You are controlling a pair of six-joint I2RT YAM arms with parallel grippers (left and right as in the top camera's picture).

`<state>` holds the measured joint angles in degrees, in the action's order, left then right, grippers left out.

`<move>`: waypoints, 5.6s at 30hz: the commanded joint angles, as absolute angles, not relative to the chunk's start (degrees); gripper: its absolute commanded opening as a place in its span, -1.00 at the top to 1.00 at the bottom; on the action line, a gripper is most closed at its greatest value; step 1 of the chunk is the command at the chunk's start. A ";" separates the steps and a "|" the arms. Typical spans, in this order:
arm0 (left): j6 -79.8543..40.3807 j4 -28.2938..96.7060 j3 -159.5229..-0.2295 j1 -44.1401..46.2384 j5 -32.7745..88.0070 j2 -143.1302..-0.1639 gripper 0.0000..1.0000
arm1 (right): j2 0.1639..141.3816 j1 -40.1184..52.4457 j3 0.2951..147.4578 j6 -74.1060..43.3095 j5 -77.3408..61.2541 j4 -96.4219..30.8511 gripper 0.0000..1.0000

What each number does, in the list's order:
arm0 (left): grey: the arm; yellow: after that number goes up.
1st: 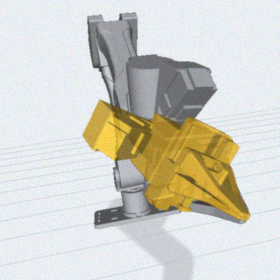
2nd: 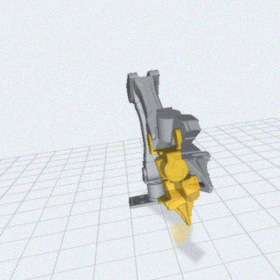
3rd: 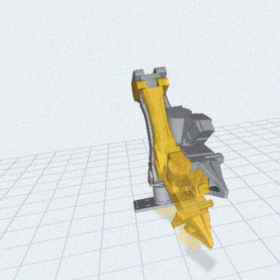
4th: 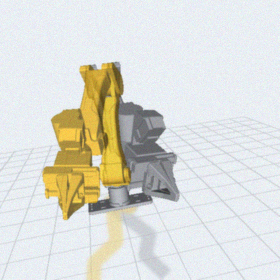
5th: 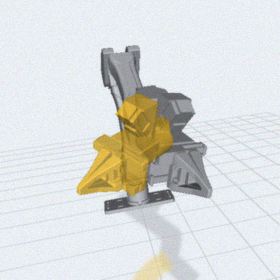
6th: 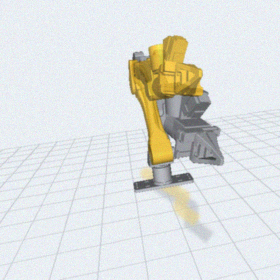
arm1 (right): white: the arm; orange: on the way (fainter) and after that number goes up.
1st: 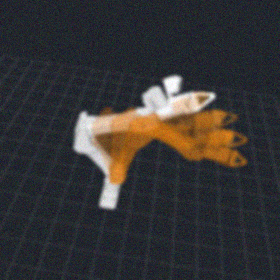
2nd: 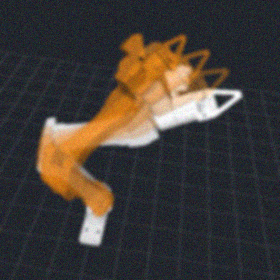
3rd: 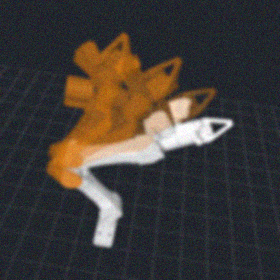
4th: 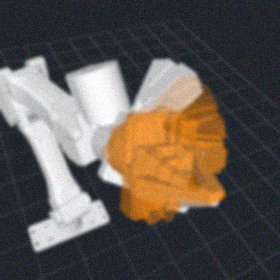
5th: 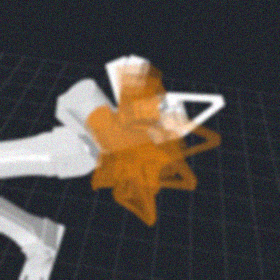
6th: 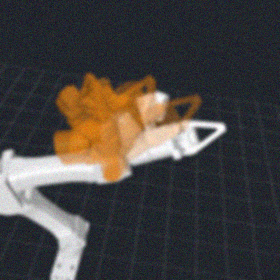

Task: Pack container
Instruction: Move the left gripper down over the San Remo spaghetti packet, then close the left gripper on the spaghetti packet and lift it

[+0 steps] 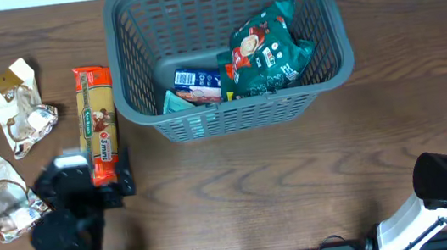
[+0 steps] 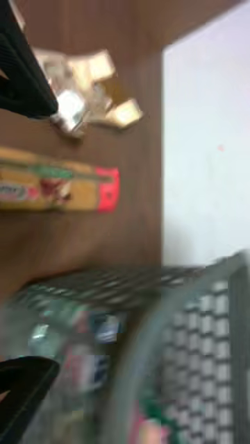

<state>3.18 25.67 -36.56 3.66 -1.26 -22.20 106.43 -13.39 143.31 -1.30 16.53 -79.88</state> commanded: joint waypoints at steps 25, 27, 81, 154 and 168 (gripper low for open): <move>-9.39 63.66 -82.11 2.28 -8.08 -66.39 -0.97 | 105.10 -13.80 143.94 -2.11 17.37 -80.01 -0.98; -9.37 65.25 -82.08 0.32 -4.43 -66.41 -0.97 | 105.10 -13.80 143.94 -2.11 17.37 -79.99 -0.98; 15.92 28.99 -55.75 -15.68 15.88 -91.26 -0.97 | 105.10 -13.80 143.94 -2.11 17.37 -79.99 -0.98; 14.31 30.59 -70.22 -13.63 13.54 -113.10 0.89 | 105.10 -13.80 143.94 -2.11 17.37 -80.01 -0.99; 8.64 31.42 -70.54 -13.69 10.09 -105.12 0.89 | 105.10 -13.80 143.94 -2.11 17.37 -80.01 -0.99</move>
<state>10.74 30.89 -70.65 -13.72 13.04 -109.62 106.41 -13.39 143.31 -1.30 16.60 -79.92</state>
